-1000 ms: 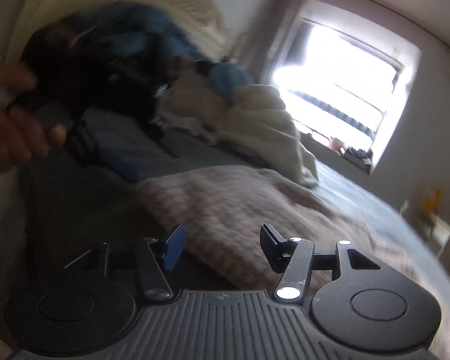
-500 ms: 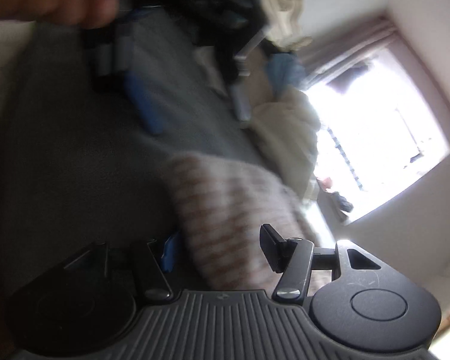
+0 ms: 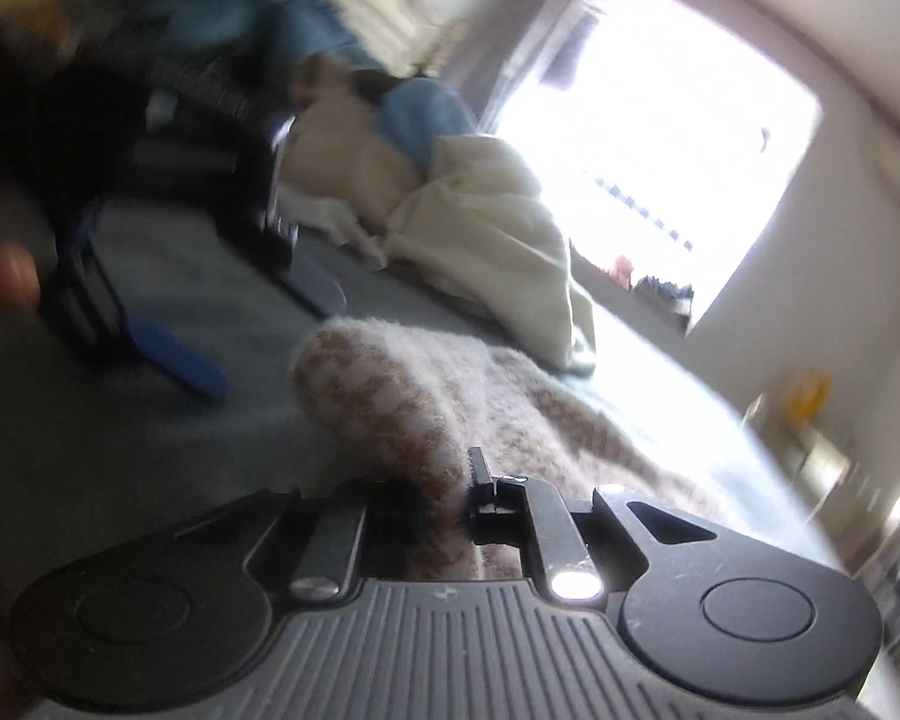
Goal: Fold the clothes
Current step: 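Pinch the sweater end with the left gripper while the right gripper pinches beside it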
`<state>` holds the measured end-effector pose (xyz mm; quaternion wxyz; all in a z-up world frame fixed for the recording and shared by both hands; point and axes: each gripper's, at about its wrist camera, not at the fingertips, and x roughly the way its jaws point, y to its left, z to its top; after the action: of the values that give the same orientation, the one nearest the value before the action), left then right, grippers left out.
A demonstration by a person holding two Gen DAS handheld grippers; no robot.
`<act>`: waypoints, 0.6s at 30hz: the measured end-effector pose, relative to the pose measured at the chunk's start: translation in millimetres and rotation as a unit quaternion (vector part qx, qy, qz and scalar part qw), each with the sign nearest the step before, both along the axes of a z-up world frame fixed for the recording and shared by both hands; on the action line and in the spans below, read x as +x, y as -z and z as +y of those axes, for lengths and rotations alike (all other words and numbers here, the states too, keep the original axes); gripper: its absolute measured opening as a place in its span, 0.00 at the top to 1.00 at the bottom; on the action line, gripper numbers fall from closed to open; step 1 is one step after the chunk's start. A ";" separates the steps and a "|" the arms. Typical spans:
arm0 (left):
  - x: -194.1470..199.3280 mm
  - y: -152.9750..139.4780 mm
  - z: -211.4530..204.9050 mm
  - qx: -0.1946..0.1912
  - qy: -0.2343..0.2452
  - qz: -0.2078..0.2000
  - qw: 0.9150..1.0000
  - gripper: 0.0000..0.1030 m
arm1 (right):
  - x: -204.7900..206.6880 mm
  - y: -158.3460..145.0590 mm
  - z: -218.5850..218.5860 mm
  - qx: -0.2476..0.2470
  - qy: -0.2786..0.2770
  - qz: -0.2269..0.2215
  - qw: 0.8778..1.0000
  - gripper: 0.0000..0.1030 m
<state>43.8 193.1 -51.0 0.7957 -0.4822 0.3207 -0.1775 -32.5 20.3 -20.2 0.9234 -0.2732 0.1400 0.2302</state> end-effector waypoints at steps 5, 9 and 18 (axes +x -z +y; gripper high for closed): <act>40.9 2.9 -12.4 -0.048 0.029 0.008 0.998 0.22 | 4.4 -4.4 -7.8 0.019 0.005 0.014 1.000 0.88; 66.8 12.8 -17.6 -0.067 0.044 0.031 0.996 0.21 | 7.7 -7.3 -11.0 0.027 0.008 0.017 0.999 0.88; 112.2 18.4 -27.7 -0.050 0.042 0.072 0.995 0.29 | 3.7 -8.8 -15.7 0.047 0.009 0.018 0.999 0.88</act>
<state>155.9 165.4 -69.4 0.7375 -0.5186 0.3879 -0.1916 -28.9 4.7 -11.4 0.9345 -0.2242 0.1482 0.2335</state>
